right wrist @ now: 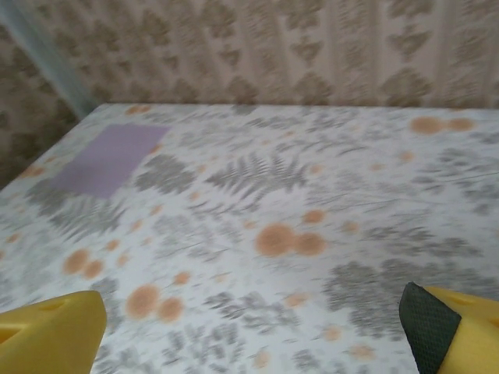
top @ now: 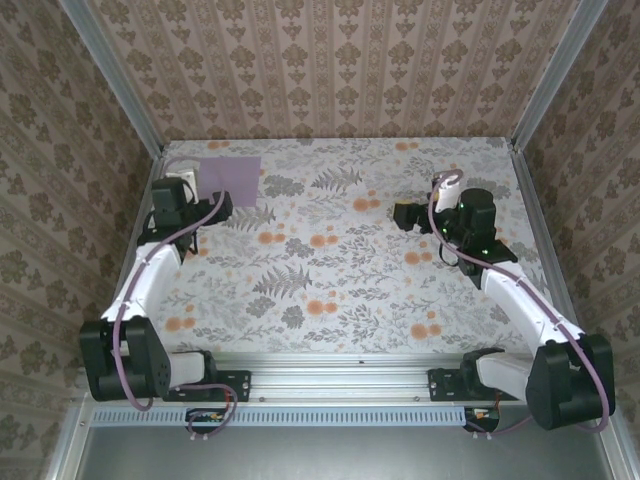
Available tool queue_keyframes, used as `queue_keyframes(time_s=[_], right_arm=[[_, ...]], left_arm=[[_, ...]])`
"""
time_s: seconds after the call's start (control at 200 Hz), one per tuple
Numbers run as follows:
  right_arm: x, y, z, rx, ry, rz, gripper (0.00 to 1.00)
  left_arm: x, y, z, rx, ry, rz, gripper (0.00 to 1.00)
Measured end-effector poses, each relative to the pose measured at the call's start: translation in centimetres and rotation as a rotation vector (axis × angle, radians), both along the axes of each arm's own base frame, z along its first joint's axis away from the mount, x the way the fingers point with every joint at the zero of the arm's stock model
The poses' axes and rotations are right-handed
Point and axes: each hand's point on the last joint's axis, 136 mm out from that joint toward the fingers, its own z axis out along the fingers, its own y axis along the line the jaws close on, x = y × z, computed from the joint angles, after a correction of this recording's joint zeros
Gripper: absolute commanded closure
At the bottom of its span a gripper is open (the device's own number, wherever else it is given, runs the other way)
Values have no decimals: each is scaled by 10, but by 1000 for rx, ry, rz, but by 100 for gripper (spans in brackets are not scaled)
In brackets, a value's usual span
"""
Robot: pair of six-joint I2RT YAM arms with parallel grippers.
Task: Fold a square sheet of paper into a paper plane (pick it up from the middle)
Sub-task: Move the square sheet of paper to the center of the table.
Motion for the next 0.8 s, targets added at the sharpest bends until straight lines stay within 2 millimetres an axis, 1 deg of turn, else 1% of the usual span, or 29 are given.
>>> queue_keyframes(time_s=[0.15,0.265,0.325,0.4,0.54,0.65,0.8], right_arm=[[-19,40,5,18,65,141,0],[-33,64,7,31,94,219,0],[-40,75,5,35,113,254,0],[-44,87,2,34,130,287,0],[-49,110,-12,32,185,339,0],[-50,125,-23,28,224,369,0],[-45,146,-30,32,256,396,0]], left_arm=[[1,-3,-22,-29,140,2,0],[11,-2,-40,-31,226,9,0],[21,-1,-50,-24,268,16,0],[33,1,-62,-14,304,24,0],[53,9,-83,16,358,40,0],[76,15,-89,42,357,47,0],[108,18,-88,69,340,44,0]])
